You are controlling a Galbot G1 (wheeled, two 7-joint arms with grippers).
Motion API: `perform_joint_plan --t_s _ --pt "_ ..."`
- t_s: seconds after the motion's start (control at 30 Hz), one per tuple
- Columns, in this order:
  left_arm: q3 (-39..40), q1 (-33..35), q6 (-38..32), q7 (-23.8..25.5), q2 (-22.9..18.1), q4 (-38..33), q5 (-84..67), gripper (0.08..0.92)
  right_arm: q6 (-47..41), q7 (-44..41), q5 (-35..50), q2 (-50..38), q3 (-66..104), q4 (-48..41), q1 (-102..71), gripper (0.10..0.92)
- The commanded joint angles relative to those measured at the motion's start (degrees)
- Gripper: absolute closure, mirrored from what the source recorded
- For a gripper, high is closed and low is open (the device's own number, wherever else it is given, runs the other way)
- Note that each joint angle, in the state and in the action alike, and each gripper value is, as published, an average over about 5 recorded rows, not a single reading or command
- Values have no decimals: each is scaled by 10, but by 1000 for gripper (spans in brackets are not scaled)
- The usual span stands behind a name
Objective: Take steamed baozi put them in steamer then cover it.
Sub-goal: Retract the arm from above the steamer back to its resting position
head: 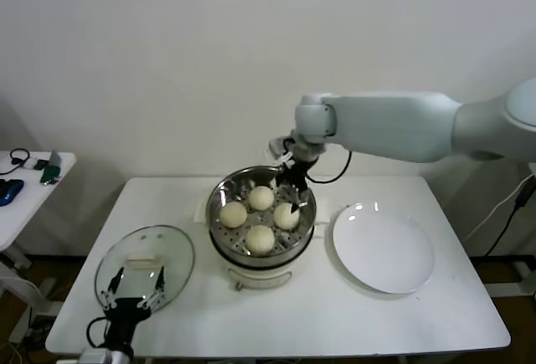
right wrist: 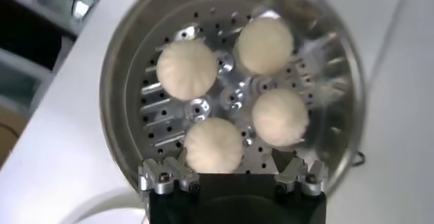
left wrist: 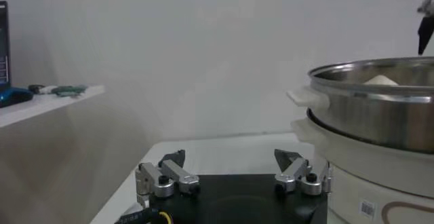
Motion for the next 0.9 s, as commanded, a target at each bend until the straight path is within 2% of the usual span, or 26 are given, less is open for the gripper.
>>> perform_joint_plan --t_s 0.03,0.17,0.27,0.53,0.73,0.9 --pt "1 -2 -19 -12 6 6 0 177 -56 295 125 -196 193 72 -54 202" --pt "2 -9 -18 -14 14 12 3 177 -75 453 113 -271 360 105 -194 203" --pt "3 -14 -15 -12 20 12 7 177 -76 517 96 -320 507 135 -318 203" --pt "11 -26 -14 -8 39 16 29 177 -9 558 12 -405 894 221 -740 203" --pt "7 -32 -11 7 54 23 38 177 40 542 -37 -354 1236 289 -1103 202" --pt "10 -38 -15 3 54 28 47 177 116 516 -82 -245 1368 332 -1278 203"
